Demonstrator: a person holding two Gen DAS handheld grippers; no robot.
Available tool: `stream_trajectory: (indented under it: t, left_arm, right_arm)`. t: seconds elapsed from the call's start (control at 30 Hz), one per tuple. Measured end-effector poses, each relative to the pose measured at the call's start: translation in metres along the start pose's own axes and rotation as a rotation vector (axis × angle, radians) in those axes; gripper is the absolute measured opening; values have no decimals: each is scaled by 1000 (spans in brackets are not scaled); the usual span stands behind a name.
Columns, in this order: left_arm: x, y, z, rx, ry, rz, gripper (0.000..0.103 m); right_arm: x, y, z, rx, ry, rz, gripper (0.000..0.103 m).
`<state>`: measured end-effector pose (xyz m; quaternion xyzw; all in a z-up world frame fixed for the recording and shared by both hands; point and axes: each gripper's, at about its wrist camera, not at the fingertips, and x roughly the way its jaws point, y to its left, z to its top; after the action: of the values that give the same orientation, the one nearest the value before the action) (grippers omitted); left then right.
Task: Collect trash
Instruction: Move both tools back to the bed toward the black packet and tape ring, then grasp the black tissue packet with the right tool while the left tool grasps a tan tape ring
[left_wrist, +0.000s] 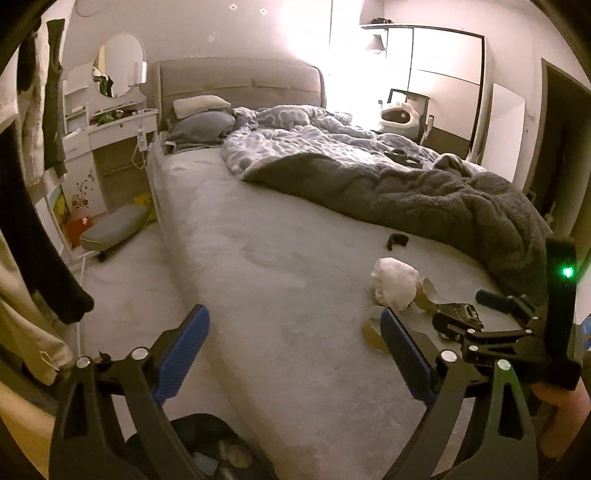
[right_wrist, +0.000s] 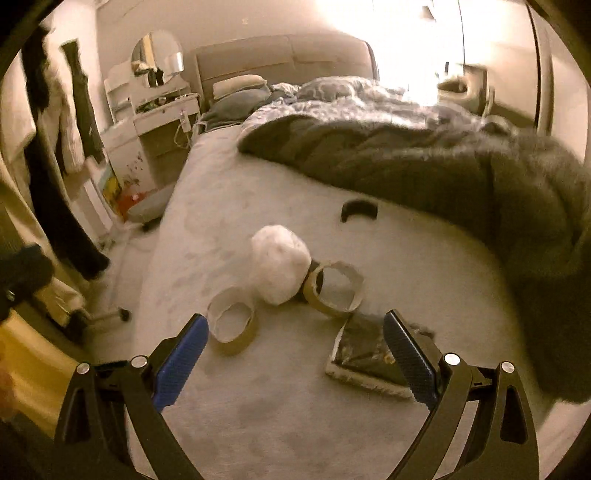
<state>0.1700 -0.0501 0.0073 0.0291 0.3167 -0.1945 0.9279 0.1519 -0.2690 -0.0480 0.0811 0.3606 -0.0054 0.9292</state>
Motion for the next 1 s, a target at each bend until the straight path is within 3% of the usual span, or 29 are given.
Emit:
stream_trajectory:
  t: [0.1,0.2,0.67,1.0]
  left_arm:
    - [10,-4,0,-10,15,-31,94]
    - [18,-13,-1,19,28,-24,81]
    - [59,-50,-11,72,108,-124,75]
    - [88,-71,-20,95,156,-177,75]
  right_arm:
    - [3,-10,0,29,13,-14,96]
    - [5,-19,0,54,20,-9,96]
    - [29,-37,-13,39,97,-113,96]
    - [35,-61,-16,88,119,-116,96]
